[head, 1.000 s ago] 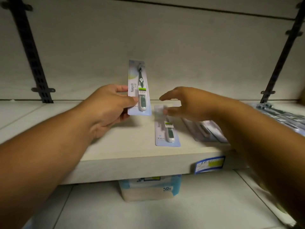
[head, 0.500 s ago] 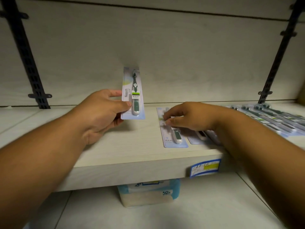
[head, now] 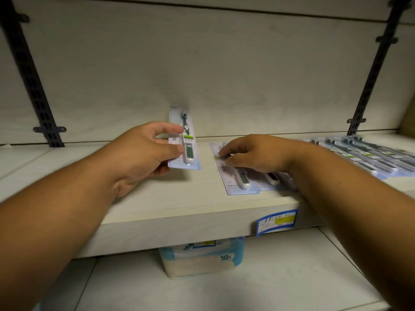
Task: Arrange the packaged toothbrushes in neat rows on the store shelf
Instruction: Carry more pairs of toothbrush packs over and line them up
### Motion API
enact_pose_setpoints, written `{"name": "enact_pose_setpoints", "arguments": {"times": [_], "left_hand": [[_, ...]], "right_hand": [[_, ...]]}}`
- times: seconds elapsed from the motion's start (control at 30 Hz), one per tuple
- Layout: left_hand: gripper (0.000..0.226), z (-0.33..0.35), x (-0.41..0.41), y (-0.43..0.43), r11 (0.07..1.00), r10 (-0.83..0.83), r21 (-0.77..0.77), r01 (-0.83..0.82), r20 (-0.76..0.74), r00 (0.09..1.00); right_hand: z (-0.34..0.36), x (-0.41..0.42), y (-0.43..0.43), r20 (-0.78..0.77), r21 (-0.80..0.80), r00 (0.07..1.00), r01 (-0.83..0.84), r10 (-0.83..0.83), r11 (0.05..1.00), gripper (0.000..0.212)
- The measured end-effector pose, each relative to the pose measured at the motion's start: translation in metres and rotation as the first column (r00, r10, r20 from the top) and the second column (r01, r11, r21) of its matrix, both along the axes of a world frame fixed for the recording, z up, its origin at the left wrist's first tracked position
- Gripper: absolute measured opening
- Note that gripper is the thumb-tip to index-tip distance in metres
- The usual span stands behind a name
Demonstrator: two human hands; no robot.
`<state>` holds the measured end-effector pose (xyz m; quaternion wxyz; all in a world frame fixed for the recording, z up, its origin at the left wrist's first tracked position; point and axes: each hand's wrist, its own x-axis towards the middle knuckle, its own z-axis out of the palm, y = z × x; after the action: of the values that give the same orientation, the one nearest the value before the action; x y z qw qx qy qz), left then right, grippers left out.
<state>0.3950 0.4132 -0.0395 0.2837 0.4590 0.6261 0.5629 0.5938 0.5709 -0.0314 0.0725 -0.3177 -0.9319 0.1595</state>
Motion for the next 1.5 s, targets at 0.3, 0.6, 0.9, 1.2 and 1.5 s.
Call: {"name": "enact_pose_setpoints", "arguments": {"times": [0.3, 0.6, 0.9, 1.2, 1.5], "left_hand": [[0.024, -0.008, -0.003, -0.001, 0.991, -0.016, -0.131, -0.020, -0.265, 0.964], [0.045, -0.009, 0.005, -0.008, 0.971, -0.114, -0.237, -0.037, -0.590, 0.800], [0.051, -0.009, 0.017, -0.009, 0.944, -0.203, -0.317, -0.090, -0.776, 0.597], [0.050, -0.015, 0.029, -0.006, 0.949, -0.201, -0.280, -0.142, -0.889, 0.411], [0.053, -0.020, 0.031, 0.001, 0.958, -0.162, -0.234, -0.166, -0.919, 0.359]], "right_hand": [[-0.004, -0.001, 0.003, -0.109, -0.056, 0.992, 0.059, -0.065, 0.997, 0.041], [0.000, 0.002, 0.011, -0.429, -0.131, 0.880, 0.160, -0.202, 0.978, 0.038], [0.002, 0.006, 0.029, -0.603, -0.195, 0.708, 0.314, -0.366, 0.929, 0.038], [0.006, 0.001, 0.024, -0.601, -0.206, 0.702, 0.325, -0.381, 0.923, 0.036], [0.003, -0.002, 0.022, -0.580, -0.205, 0.734, 0.289, -0.353, 0.935, 0.038]]}}
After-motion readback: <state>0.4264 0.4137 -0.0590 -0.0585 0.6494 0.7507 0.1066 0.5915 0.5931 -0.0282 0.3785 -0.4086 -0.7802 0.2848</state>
